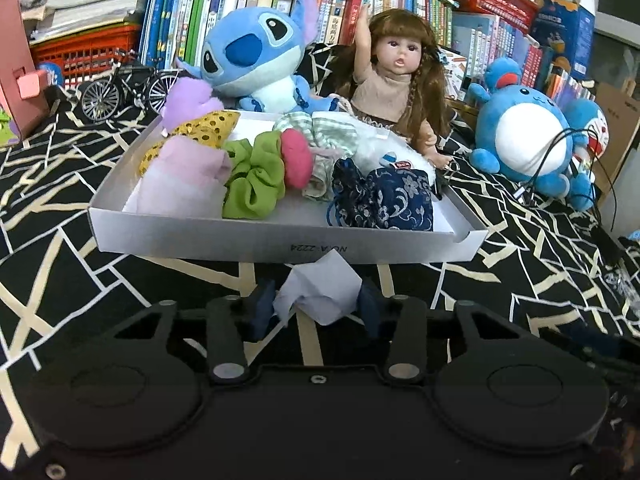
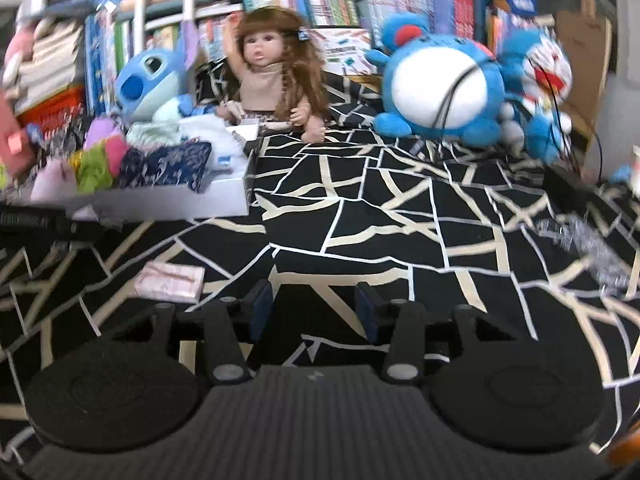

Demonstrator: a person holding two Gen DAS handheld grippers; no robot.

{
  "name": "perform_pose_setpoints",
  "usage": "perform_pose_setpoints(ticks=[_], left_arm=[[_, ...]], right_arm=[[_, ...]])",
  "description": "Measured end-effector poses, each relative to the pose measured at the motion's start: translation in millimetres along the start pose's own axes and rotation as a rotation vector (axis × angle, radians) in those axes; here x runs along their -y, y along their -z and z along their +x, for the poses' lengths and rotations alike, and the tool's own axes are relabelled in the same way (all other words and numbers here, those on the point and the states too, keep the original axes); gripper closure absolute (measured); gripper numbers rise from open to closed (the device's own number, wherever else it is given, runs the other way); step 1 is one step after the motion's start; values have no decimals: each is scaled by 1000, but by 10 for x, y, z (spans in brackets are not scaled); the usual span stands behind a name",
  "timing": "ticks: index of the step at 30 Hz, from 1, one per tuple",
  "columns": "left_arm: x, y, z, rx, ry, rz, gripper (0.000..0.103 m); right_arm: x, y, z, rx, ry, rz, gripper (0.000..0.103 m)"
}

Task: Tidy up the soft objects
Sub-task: 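Carry the white paper with the left tool while the right tool carries the beige pouch toward the box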

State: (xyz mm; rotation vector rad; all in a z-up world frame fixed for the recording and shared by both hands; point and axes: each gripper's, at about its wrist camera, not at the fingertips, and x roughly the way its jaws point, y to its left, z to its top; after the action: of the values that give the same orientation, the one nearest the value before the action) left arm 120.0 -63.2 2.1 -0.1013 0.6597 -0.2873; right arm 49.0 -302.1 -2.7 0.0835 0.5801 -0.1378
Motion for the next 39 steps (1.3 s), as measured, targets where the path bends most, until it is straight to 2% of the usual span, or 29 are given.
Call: perform_pose_setpoints(ticks=[4, 8, 13, 19, 22, 26, 39], left_arm=[[-16, 30, -99, 17, -9, 26, 62], [-50, 49, -191, 37, -23, 48, 62], [-75, 63, -256, 46, -34, 66, 62], [-109, 92, -282, 42, -30, 66, 62], [-116, 101, -292, 44, -31, 72, 62], [-133, 103, -304, 41, -30, 67, 62], [-172, 85, -381, 54, -21, 69, 63]], right_arm=[[-7, 11, -45, -3, -88, 27, 36], [-155, 32, -81, -14, -195, 38, 26], [-378, 9, -47, 3, -216, 37, 16], [-567, -6, 67, -24, -168, -2, 16], [-627, -14, 75, -36, -171, -27, 27], [-673, -35, 63, -40, -165, -49, 54], [-707, -78, 24, -28, -179, -71, 56]])
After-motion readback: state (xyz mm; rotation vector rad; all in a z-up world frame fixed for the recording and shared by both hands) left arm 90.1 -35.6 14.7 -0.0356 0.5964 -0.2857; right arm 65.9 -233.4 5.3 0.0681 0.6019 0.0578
